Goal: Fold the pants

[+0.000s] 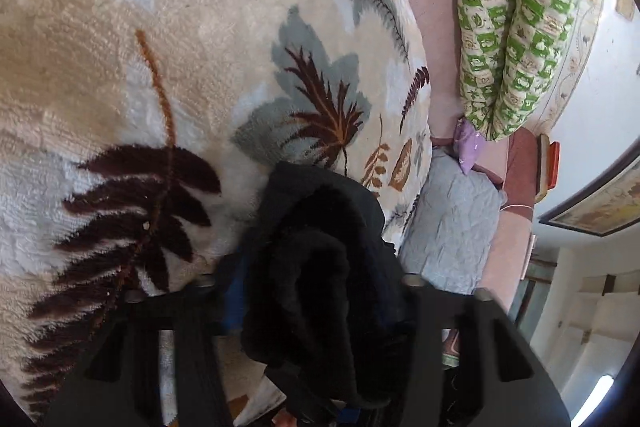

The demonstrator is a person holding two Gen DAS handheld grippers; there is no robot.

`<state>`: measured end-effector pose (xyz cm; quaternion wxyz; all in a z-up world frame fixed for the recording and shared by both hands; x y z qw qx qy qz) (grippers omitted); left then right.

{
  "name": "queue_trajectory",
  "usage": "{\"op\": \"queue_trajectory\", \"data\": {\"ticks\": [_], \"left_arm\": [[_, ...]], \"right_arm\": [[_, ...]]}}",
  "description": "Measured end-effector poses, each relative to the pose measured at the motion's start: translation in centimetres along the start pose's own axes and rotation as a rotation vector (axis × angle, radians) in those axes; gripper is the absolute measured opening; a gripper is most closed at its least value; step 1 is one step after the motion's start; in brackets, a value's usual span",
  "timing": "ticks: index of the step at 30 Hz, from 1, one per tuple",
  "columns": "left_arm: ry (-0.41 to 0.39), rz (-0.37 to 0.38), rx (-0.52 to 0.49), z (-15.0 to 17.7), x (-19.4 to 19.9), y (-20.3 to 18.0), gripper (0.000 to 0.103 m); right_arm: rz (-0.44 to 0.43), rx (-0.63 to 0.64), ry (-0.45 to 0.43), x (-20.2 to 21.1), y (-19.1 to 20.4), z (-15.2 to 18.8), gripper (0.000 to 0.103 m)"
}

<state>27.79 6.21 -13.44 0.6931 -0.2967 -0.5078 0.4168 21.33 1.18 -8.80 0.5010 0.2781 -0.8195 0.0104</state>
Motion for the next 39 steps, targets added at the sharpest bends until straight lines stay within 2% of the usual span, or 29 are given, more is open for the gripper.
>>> {"op": "queue_trajectory", "data": {"ticks": [3,6,14,19,24,29,35,37,39], "left_arm": [[-0.046,0.034,0.006,0.8,1.6,-0.5,0.022],[-0.082,0.025,0.002,1.8,2.7,-1.2,0.021],[-0.116,-0.082,-0.067,5.2,1.1,-6.5,0.021],[-0.103,-0.165,-0.137,7.1,-4.0,-11.5,0.021],[-0.054,-0.273,-0.187,7.7,-11.3,-14.7,0.021],[-0.003,-0.414,-0.200,7.7,-18.9,-14.7,0.021],[0.033,-0.576,-0.208,7.2,-23.9,-13.5,0.021],[0.020,-0.624,-0.231,7.2,-24.5,-13.6,0.028],[0.029,-0.624,-0.239,7.4,-24.6,-14.2,0.035]], "right_arm": [[-0.018,-0.013,-0.005,0.4,-0.2,-0.1,0.030],[-0.055,-0.038,-0.027,1.4,-0.2,-0.3,0.030],[-0.150,-0.108,-0.096,6.3,-1.1,-0.1,0.030],[-0.199,-0.201,-0.160,10.8,-5.2,0.8,0.030],[-0.228,-0.330,-0.213,14.2,-11.3,3.1,0.030],[-0.260,-0.487,-0.240,15.3,-17.3,6.6,0.032],[-0.307,-0.654,-0.229,13.9,-23.4,11.0,0.036],[-0.346,-0.718,-0.235,13.5,-24.9,12.4,0.038],[-0.404,-0.779,-0.240,13.5,-26.1,13.7,0.042]]}}
Point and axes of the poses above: each gripper's, at about its wrist camera, not at the fingertips, and x roughly against the way its jaws point, y to its left, z to its underside, the point moved 10 cm from there along -x, roughly the way its jaws point, and after that the axes turned 11 degrees about y, right-handed, at the moved point
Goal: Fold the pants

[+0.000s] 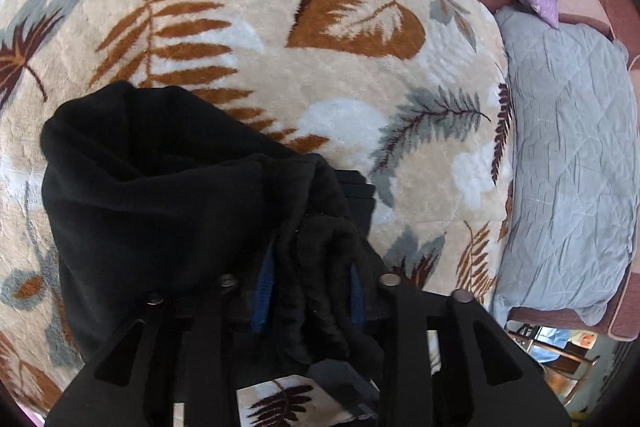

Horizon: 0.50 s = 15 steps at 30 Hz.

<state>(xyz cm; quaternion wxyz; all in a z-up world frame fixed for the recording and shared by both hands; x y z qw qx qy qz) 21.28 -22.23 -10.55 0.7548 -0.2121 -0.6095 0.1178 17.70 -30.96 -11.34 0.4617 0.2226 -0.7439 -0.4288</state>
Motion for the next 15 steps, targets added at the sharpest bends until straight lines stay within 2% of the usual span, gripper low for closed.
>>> {"op": "queue_trajectory", "data": {"ticks": [4,7,8,10,12,13,15], "left_arm": [[0.004,0.054,-0.009,0.5,2.3,-0.6,0.036],[-0.021,0.118,-0.009,1.3,5.3,-0.3,0.036],[-0.046,0.139,-0.004,1.6,6.5,0.2,0.038],[-0.097,0.176,0.020,2.2,8.8,1.6,0.055],[-0.153,0.224,0.072,3.7,10.4,3.6,0.065],[-0.160,0.236,0.094,4.4,10.3,4.1,0.065],[-0.155,0.291,0.157,6.3,9.4,5.3,0.065]], "right_arm": [[-0.116,-0.106,-0.005,1.8,-1.3,0.4,0.048],[-0.121,-0.110,-0.014,3.8,-1.1,0.8,0.054],[-0.115,-0.091,-0.027,4.5,-1.0,0.6,0.054],[-0.128,-0.063,-0.064,6.8,-0.3,0.2,0.056],[-0.121,-0.029,-0.110,9.1,0.3,-0.6,0.062],[-0.105,-0.001,-0.122,10.0,0.9,-1.2,0.066],[-0.049,0.084,-0.062,9.8,2.6,-2.2,0.069]]}}
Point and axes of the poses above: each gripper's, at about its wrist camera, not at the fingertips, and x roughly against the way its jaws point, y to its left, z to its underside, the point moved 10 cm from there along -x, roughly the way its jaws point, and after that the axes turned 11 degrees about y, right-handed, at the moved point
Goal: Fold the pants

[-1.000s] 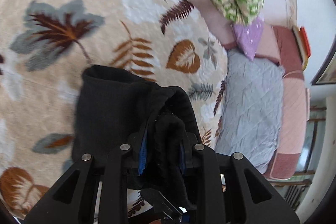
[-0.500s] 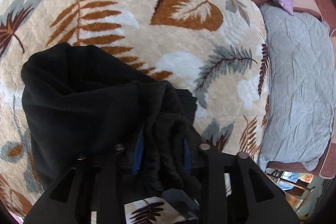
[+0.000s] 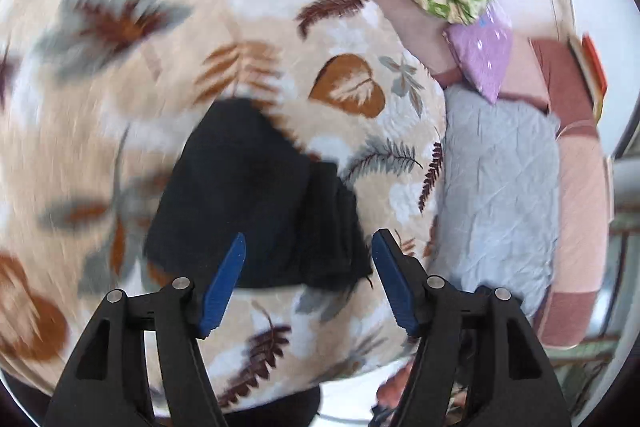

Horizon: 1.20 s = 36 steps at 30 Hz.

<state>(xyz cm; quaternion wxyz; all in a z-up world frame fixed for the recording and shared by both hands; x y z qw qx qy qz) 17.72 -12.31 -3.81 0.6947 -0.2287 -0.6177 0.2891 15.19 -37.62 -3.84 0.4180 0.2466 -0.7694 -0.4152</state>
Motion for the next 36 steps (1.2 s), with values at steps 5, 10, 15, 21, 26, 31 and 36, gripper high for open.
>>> {"op": "queue_trajectory", "data": {"ticks": [5,10,15,21,26,31,36], "left_arm": [[0.033,0.203,0.244,4.1,-4.1,2.5,0.065],[0.034,0.286,0.414,5.1,-7.1,2.7,0.065],[-0.025,0.271,0.432,4.6,-6.6,2.2,0.065],[-0.066,0.242,0.469,3.9,-7.2,2.8,0.065],[-0.101,0.214,0.469,3.3,-8.6,2.5,0.065],[-0.126,0.148,0.447,2.2,-10.1,1.6,0.064],[-0.152,0.062,0.428,1.4,-10.4,2.6,0.055]], "right_arm": [[0.105,0.116,0.244,-6.3,2.6,-1.0,0.070],[0.152,0.100,0.433,-12.0,2.1,-0.3,0.069],[0.239,0.091,0.513,-15.1,0.6,-0.2,0.067],[0.306,0.163,0.558,-16.2,-0.8,-0.4,0.018],[0.247,0.128,0.478,-13.1,-0.6,-1.6,0.018],[0.227,0.097,0.448,-11.6,-1.0,-2.2,0.018],[0.175,0.080,0.422,-11.5,-0.8,-2.6,0.018]]}}
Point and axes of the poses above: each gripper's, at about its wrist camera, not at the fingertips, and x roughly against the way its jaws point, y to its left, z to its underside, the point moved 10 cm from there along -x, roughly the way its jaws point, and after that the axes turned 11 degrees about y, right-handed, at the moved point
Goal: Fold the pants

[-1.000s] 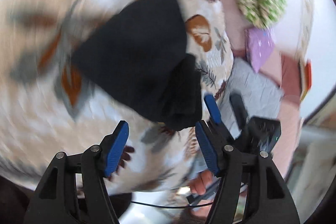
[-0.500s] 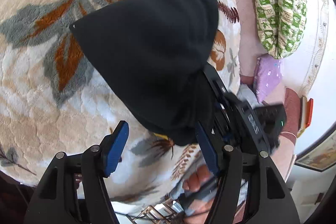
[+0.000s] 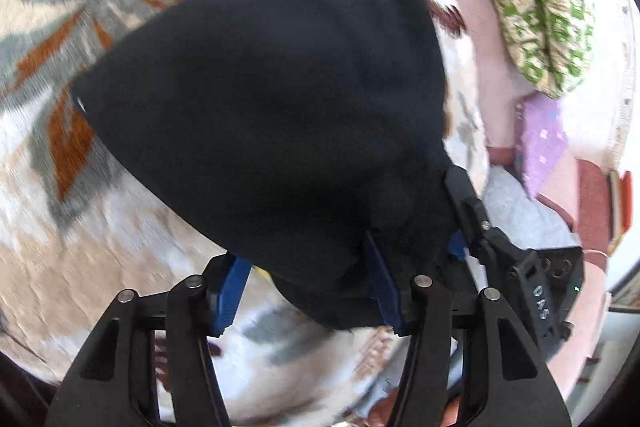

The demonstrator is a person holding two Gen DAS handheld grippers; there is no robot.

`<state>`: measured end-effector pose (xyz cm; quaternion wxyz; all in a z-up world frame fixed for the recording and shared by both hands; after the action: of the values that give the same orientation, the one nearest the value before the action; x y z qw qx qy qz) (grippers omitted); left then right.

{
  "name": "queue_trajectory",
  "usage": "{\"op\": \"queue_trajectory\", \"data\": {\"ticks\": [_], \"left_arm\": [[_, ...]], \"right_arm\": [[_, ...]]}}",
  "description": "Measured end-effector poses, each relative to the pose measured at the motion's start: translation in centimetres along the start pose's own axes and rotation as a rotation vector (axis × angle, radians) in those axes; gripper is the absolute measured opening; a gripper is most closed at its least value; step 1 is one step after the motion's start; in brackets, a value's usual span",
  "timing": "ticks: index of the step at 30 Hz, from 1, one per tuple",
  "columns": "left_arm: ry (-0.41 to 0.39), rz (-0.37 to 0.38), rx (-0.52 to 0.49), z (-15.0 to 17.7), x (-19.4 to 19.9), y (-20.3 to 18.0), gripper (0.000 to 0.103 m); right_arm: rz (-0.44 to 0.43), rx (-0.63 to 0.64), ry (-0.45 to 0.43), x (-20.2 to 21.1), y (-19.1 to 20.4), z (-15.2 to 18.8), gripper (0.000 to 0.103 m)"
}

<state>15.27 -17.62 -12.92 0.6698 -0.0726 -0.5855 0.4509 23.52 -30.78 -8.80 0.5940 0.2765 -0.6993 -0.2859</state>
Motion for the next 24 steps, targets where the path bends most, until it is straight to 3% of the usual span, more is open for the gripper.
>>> {"op": "queue_trajectory", "data": {"ticks": [3,8,12,14,15,19,24], "left_arm": [[0.028,-0.007,0.022,-1.0,-1.2,1.0,0.053],[0.074,-0.019,-0.045,-0.8,-0.8,0.4,0.053],[0.173,-0.005,-0.104,1.6,1.8,1.0,0.053],[0.186,-0.017,-0.161,2.1,4.2,1.5,0.053],[0.173,-0.020,-0.189,1.9,5.8,1.6,0.053],[0.088,-0.068,-0.273,-1.1,11.2,1.3,0.057],[0.133,-0.232,-0.417,-4.1,11.3,-0.1,0.058]], "right_arm": [[0.008,-0.026,-0.014,-0.9,-1.1,-0.6,0.018],[0.081,-0.034,-0.031,-3.2,-3.5,-0.9,0.016],[0.062,-0.030,-0.068,-1.0,-1.6,-0.9,0.029],[0.077,-0.004,-0.109,1.2,-0.3,-0.6,0.042],[0.078,0.008,-0.132,2.4,0.4,-0.2,0.043],[0.097,0.057,-0.144,4.9,2.7,2.1,0.059],[0.144,0.045,-0.122,3.8,2.6,4.4,0.060]]}}
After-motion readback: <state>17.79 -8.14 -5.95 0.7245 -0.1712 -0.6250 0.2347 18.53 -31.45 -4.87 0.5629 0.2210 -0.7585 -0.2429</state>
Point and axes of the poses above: each gripper's, at about its wrist camera, not at the fingertips, and x roughly against the way its jaws point, y to its left, z to its underside, the point moved 10 cm from there along -x, roughly the way its jaws point, and after that the axes turned 11 degrees about y, right-handed, at the moved point
